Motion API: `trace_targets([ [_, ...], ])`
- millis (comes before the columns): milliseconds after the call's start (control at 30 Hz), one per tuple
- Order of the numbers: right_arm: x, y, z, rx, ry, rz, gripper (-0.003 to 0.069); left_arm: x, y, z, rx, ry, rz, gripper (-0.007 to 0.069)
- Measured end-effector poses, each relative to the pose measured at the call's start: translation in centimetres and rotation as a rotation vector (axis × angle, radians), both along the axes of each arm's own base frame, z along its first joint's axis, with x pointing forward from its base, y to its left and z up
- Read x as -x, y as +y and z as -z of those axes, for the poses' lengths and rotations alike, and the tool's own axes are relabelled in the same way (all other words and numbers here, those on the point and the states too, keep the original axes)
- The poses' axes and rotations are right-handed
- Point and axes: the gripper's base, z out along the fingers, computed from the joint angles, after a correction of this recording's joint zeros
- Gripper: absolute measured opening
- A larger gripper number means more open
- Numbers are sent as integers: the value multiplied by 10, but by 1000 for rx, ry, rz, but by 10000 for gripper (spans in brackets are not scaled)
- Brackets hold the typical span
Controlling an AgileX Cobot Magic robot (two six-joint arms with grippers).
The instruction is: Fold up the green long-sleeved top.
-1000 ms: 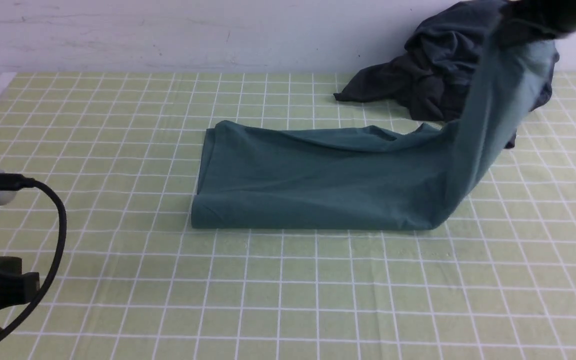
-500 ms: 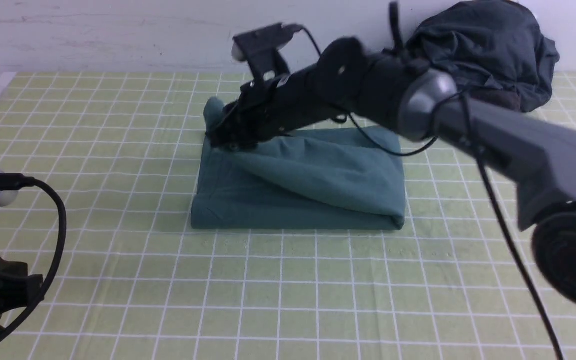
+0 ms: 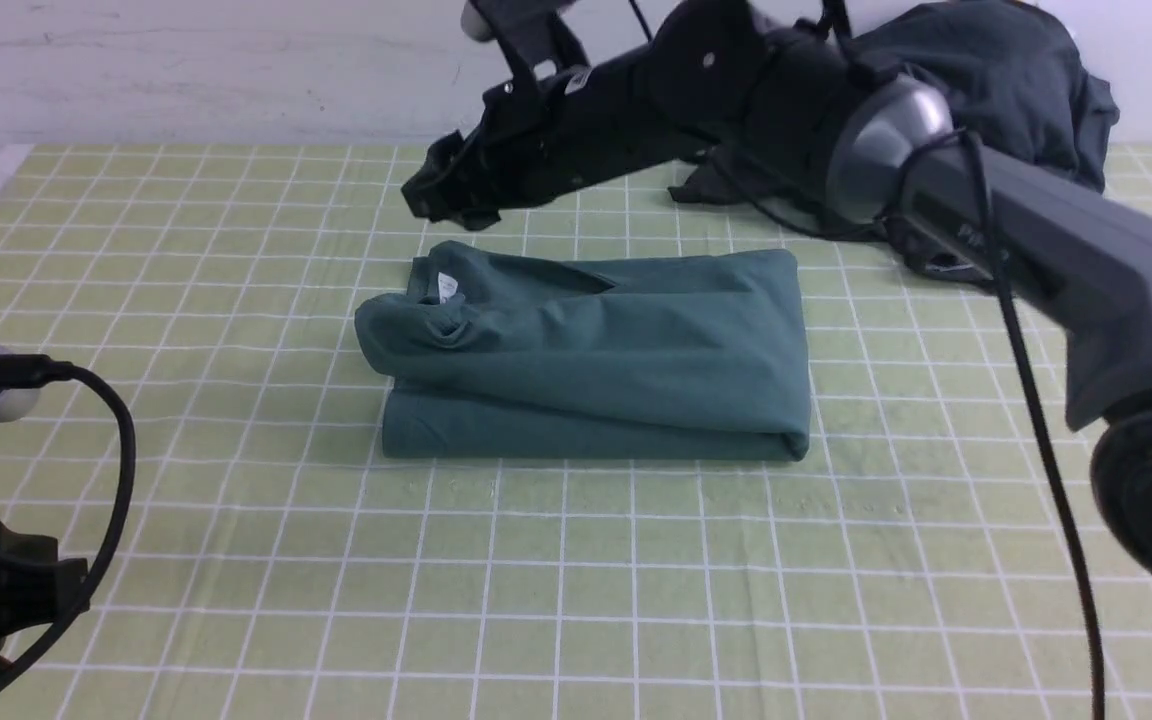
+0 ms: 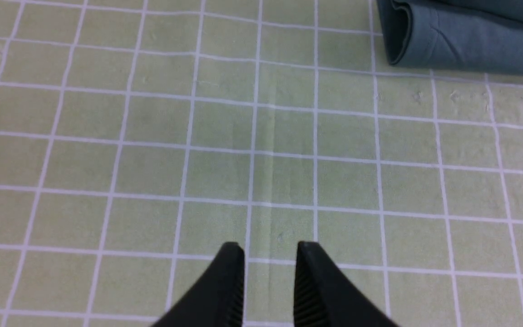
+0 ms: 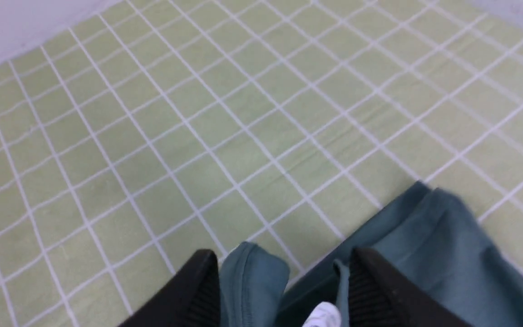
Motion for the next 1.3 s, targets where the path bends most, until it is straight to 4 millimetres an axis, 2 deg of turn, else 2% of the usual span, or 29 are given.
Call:
trace_targets([
  [33,-1,-7,-2,25,25,9,288,0,0,0,7,0,-1,154],
  [67,-1,-8,-1,28,30,12,282,0,-1,0,10,0,-1,154],
  [133,-3,-12,24,91,157,33,181,0,-1,0,26,-2,-4,154],
  [200,-3,-11,34,110,201,33,146,0,-2,0,31,-2,-5,154],
  [267,-3,-1,72,147,306,21,67,0,-2,-1,42,-5,-7,154],
  [300,-3,0,75,148,310,20,57,0,-2,-1,44,-5,-7,154],
  [333,-2,9,95,157,325,8,26,0,-2,-1,47,-5,-7,154],
  [400,-3,23,114,144,273,9,-1,0,-3,-1,48,-5,-8,154],
  [467,-5,30,121,129,225,16,-4,0,-3,-1,49,-5,-8,154],
  [533,-9,36,120,103,154,30,9,0,-3,-1,49,-5,-8,154],
  [633,-16,38,103,53,74,50,73,0,-3,-1,49,-5,-8,154],
  [767,-21,39,63,8,-34,46,251,0,-3,-1,49,-5,-8,154],
  [900,-16,36,45,40,-26,34,318,0,-3,-1,49,-6,-8,154],
  [1000,-14,32,48,111,15,31,301,0,-3,-1,49,-6,-8,154],
  [1133,-16,23,84,335,59,37,183,0,-3,-1,49,-6,-8,154],
  [1167,-17,22,85,350,54,39,171,-1,-3,-1,49,-7,-8,154],
  [1233,-18,23,96,402,40,46,95,-1,-3,-1,49,-7,-8,154],
  [1267,-18,23,96,402,40,46,95,-1,-3,-1,49,-7,-8,154],
  [1300,-17,25,95,400,36,57,60,-1,-3,-1,49,-7,-8,154],
])
